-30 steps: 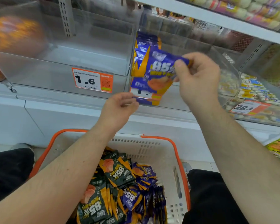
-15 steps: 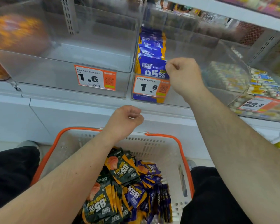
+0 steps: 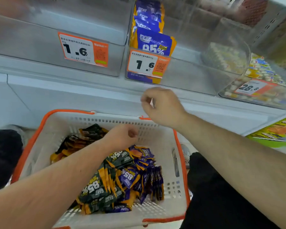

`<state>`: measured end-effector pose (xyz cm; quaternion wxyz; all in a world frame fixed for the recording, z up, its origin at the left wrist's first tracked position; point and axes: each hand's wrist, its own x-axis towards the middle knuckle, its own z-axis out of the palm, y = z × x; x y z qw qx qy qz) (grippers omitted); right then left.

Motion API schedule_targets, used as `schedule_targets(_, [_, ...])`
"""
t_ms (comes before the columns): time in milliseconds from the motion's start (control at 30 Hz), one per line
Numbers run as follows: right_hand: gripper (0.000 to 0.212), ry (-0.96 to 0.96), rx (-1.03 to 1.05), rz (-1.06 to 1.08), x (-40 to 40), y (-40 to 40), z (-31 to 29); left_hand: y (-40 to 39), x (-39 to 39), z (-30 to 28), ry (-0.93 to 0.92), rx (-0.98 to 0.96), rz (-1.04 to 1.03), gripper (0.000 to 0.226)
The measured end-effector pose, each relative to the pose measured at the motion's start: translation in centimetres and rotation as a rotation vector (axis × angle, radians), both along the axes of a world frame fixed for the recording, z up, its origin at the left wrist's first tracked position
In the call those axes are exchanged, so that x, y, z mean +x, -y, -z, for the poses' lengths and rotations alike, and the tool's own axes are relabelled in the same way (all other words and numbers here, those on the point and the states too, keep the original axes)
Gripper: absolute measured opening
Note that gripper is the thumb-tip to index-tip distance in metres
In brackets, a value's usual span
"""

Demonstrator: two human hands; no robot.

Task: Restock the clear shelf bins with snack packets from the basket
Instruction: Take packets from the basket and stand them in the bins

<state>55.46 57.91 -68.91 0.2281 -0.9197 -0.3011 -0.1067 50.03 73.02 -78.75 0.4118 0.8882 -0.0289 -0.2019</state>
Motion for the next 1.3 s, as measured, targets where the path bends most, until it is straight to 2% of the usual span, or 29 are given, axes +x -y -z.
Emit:
schedule_targets(67, [0.015,-0.419,-0.401,-0.020,-0.4,0.8,3.7,0.3,-0.4,1.0,-0.012,0.069,0.058,0.027])
schedule_targets(133, [0.018,-0.673,-0.677,-0.036,-1.0,1.6,7.4,0.3,-0.7,1.8,-0.030,0.116,0.100,0.030])
schedule_targets(233, [0.017,-0.822,-0.871,-0.061,-3.5,2.1,12.7,0.2,-1.0,2.6,-0.060,0.126,0.126,0.029])
schedule_targets(267, [0.023,-0.848,-0.913,-0.079,-4.6,2.3,14.3,0.2,-1.0,2.7,-0.064,0.121,0.128,0.029])
schedule_targets(367, [0.034,-0.847,-0.963,-0.110,-7.3,2.7,17.8,0.4,-1.1,3.0,-0.066,0.121,0.140,0.028])
schedule_targets(500, [0.021,-0.735,-0.931,-0.066,-8.6,3.2,19.2,0.7,-1.1,3.2,-0.063,0.129,0.156,0.028])
schedule_targets(600, [0.019,-0.763,-0.867,-0.055,-7.6,3.7,18.0,0.7,-1.0,3.1,-0.056,0.119,0.146,0.027])
schedule_targets(667, [0.018,-0.802,-0.802,-0.030,-6.3,3.8,16.0,0.6,-0.9,3.0,-0.046,0.107,0.131,0.028])
schedule_targets(800, [0.013,-0.719,-0.616,0.014,-3.0,3.9,10.1,1.3,-0.9,1.9,-0.075,0.062,0.165,0.040])
schedule_targets(867, [0.015,-0.686,-0.515,0.045,-1.9,4.0,6.7,1.7,-1.1,0.5,-0.131,-0.054,0.147,0.044])
schedule_targets(967, [0.019,-0.671,-0.396,0.054,-1.1,4.3,1.8,1.9,-0.7,-1.7,-0.314,-0.403,-0.059,0.053])
schedule_targets(1033, [0.024,-0.667,-0.343,0.067,-1.1,4.3,-0.8,1.6,0.0,-2.7,-0.347,-0.520,-0.136,0.059])
schedule_targets(1200, [0.023,-0.746,-0.001,0.069,-2.3,4.1,-4.8,1.6,0.7,-4.1,-0.320,-0.613,-0.119,0.055])
schedule_targets(1300, [0.027,-0.719,0.048,0.074,-1.8,3.0,-5.9,1.5,0.6,-5.1,-0.326,-0.649,-0.043,0.060])
